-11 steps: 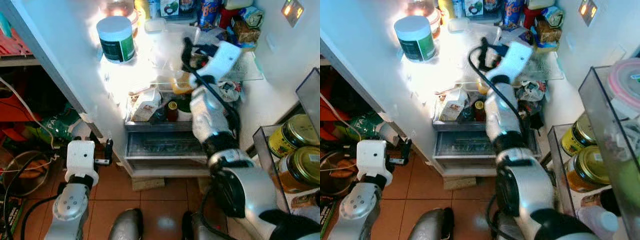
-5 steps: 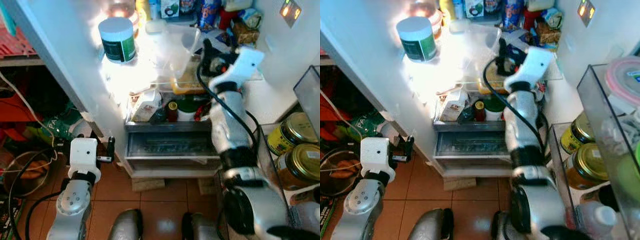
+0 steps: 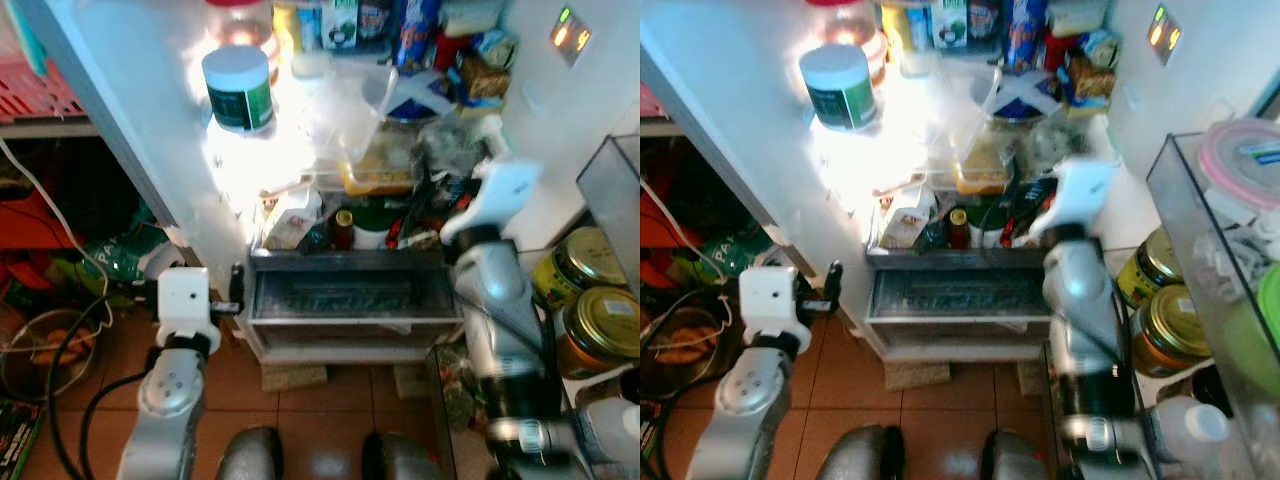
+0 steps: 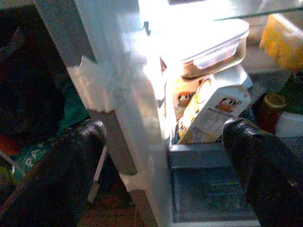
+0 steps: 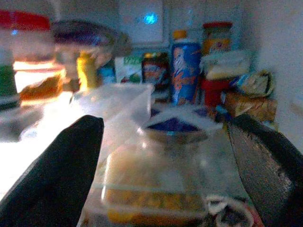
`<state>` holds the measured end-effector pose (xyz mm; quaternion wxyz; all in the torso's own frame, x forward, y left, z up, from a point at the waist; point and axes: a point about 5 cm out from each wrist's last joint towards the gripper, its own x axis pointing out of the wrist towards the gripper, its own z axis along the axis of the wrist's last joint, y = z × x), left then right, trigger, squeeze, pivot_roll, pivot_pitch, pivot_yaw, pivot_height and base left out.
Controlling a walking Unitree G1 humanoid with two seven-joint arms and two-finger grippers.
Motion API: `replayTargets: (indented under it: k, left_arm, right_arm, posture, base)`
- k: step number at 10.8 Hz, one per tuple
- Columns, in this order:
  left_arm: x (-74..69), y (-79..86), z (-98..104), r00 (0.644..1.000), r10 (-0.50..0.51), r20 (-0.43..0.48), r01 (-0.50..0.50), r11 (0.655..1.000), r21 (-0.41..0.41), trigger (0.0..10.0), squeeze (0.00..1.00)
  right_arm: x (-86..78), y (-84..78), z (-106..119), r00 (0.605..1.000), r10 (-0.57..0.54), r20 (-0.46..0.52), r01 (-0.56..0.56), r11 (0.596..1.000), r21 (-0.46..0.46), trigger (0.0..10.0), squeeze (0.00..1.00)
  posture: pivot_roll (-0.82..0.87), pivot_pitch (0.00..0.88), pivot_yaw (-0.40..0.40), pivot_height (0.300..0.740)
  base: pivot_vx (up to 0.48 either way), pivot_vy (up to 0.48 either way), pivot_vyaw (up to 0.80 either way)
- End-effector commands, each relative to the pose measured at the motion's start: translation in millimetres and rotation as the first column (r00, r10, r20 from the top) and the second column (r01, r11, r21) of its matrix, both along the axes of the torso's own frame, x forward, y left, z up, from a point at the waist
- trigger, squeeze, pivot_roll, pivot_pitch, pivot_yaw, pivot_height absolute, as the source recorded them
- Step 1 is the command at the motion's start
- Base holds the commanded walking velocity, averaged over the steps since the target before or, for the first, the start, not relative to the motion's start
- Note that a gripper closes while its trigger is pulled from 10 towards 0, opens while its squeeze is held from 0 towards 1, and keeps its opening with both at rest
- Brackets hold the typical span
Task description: Restocking fridge
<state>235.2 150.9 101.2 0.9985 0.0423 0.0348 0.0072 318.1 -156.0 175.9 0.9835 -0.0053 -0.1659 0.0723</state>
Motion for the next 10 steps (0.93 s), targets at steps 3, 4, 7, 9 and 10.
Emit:
replayTargets:
  k: [3, 4, 7, 9, 10]
  left_arm:
    - [2.2, -4.8, -7.4, 1.0, -0.002, -0.012, 0.002, 1.0, -0.003, 10.0, 0.0]
    - [2.9, -5.7, -7.6, 1.0, -0.003, -0.012, 0.003, 1.0, -0.006, 10.0, 0.0]
    - [5.3, -9.7, -9.6, 1.0, -0.015, -0.015, 0.014, 0.999, -0.037, 10.0, 0.0]
    - [6.8, -13.8, -11.1, 1.0, -0.021, -0.016, 0.02, 0.998, -0.052, 10.0, 0.0]
    - [7.5, -14.6, -11.5, 1.0, -0.021, -0.016, 0.02, 0.998, -0.056, 10.0, 0.0]
  right_arm:
    - [-16.5, -0.2, -13.8, 0.994, 0.074, -0.086, -0.078, 0.996, -0.049, 10.0, 0.0]
    - [-20.1, 1.3, -18.3, 0.99, 0.087, -0.108, -0.093, 0.995, -0.046, 10.0, 0.0]
    - [-41.1, 3.9, -46.4, 0.963, 0.138, -0.23, -0.149, 0.988, -0.031, 10.0, 0.0]
    - [-44.6, 1.9, -47.9, 0.958, 0.142, -0.251, -0.157, 0.987, -0.041, 10.0, 0.0]
    - [-44.8, 0.9, -47.4, 0.957, 0.142, -0.255, -0.158, 0.986, -0.044, 10.0, 0.0]
  posture:
    - [-0.01, 0.094, 0.021, 0.74]
    - [-0.02, 0.096, 0.015, 0.74]
    - [-0.04, 0.105, 0.004, 0.74]
    - [-0.06, 0.108, -0.003, 0.74]
    - [-0.06, 0.109, -0.004, 0.74]
  base:
    - [0.0, 0.0, 0.0]
    - [0.0, 0.0, 0.0]
    - [0.0, 0.0, 0.0]
    - [0.0, 0.0, 0.0]
    - [0.0, 0.0, 0.0]
